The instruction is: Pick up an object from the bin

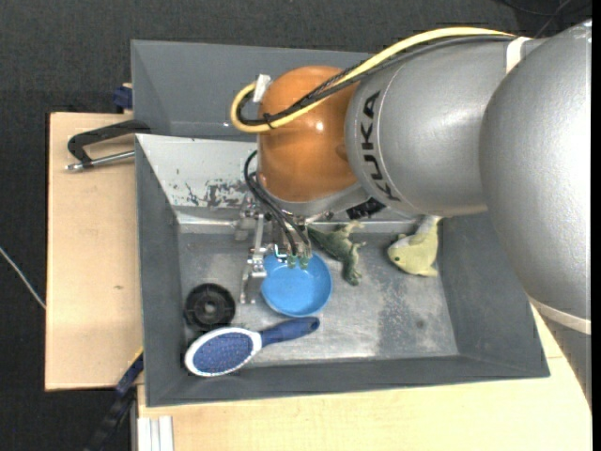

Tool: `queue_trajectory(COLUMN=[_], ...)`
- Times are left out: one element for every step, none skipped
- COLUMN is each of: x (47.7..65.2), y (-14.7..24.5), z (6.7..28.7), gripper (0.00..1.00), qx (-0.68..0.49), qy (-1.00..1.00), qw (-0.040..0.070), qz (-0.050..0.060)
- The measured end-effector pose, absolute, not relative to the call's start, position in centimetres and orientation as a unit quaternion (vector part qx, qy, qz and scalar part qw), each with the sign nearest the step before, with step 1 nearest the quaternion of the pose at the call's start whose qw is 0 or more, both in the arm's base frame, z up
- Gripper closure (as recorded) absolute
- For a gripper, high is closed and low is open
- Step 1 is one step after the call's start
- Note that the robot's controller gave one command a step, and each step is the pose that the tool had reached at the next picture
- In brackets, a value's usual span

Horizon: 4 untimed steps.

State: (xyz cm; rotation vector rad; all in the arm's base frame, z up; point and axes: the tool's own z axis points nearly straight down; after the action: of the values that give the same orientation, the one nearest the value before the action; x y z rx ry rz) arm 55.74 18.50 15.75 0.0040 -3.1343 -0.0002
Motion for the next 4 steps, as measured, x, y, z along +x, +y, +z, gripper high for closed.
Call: queue_trajectory(x=[54.4, 54.2, 58.2, 53.8], y=[22.4, 21.8, 13.2, 11.6], z=[8.5, 10.3, 10.1, 7.3], gripper=[0.0, 0.0, 0.0, 0.0], qx=[0.111, 0.121, 0.255, 0.515], qy=[-0.994, -0.993, -0.967, -0.857], qw=[-0.006, -0.005, -0.004, -0.004], qz=[-0.002, -0.002, 0.0, 0.0])
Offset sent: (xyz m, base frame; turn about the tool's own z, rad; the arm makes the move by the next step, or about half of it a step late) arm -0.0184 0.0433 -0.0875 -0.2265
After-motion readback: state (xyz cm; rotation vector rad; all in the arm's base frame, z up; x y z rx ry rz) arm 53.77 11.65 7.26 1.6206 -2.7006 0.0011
